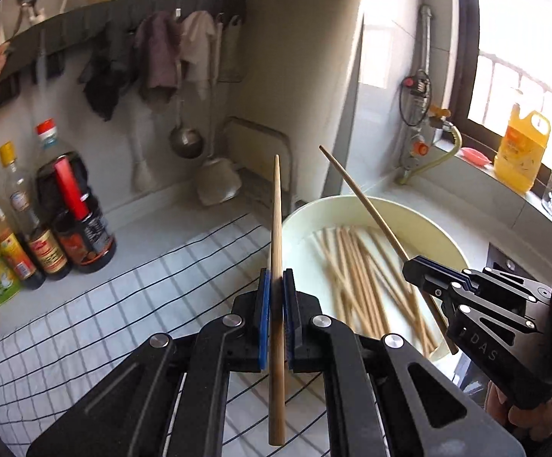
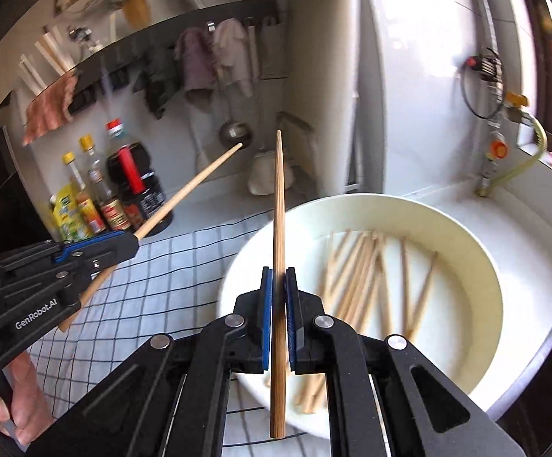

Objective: Organize utensils
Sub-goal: 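Carry the left gripper's chopstick over the basin while the right gripper carries its own, then open the left gripper over the basin while the right gripper releases its chopstick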

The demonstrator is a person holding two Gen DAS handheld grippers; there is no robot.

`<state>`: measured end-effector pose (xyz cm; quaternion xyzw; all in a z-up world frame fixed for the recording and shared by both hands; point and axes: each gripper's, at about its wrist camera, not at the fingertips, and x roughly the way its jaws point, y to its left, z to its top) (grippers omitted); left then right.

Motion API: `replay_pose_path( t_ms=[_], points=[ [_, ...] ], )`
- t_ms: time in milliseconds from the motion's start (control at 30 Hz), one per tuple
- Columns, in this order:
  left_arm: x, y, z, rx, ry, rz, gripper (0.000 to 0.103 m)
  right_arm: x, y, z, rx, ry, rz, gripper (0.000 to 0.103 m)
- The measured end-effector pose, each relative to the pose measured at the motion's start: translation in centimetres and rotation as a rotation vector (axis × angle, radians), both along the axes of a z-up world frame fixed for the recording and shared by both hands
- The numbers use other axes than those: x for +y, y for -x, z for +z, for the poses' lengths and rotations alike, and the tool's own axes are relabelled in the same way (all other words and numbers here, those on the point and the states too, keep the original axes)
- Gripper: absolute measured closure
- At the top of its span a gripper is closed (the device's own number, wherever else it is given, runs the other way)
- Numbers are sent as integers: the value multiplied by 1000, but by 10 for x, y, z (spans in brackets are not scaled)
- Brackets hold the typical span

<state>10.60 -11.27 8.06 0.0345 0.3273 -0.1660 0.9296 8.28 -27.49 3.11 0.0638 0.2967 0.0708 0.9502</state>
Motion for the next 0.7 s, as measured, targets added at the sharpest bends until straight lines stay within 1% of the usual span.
replay_pose_path(
  t_ms=[67, 133, 200, 300, 400, 500, 533, 567, 600, 633, 667, 700],
  points=[
    [-22, -13, -7, 27, 13, -44, 96, -24, -7, -4, 23, -12, -63, 96],
    [-43, -28, -20, 64, 0, -70, 96, -42, -14, -10, 52, -23, -106, 96],
    [-61, -42, -34, 104, -18, -90, 96, -52, -22, -19, 78, -23, -130, 96],
    [-75, -53, -49, 128, -43, -99, 96, -61, -30, -32, 116, -27, -144, 96],
    [-84, -61, -56, 146, -44, -109, 96, -61, -35, -43, 145, -25, -147, 96],
    [-88, -66, -62, 165, -66, -103, 95, -62, -37, -46, 165, -32, -159, 96],
    [-87, -67, -63, 173, -68, -99, 94, -64, -36, -46, 165, -39, -164, 93],
    [-86, -68, -63, 177, -67, -94, 90, -64, -35, -45, 160, -44, -173, 84],
    [-83, -68, -62, 175, -66, -86, 78, -64, -33, -43, 149, -46, -179, 81],
    [-80, -67, -60, 168, -65, -77, 58, -64, -32, -41, 139, -44, -181, 80],
    [-76, -65, -57, 156, -62, -64, 44, -64, -31, -38, 135, -46, -180, 80],
    [-71, -62, -52, 134, -51, -52, 18, -63, -30, -37, 130, -48, -177, 80]
  ],
)
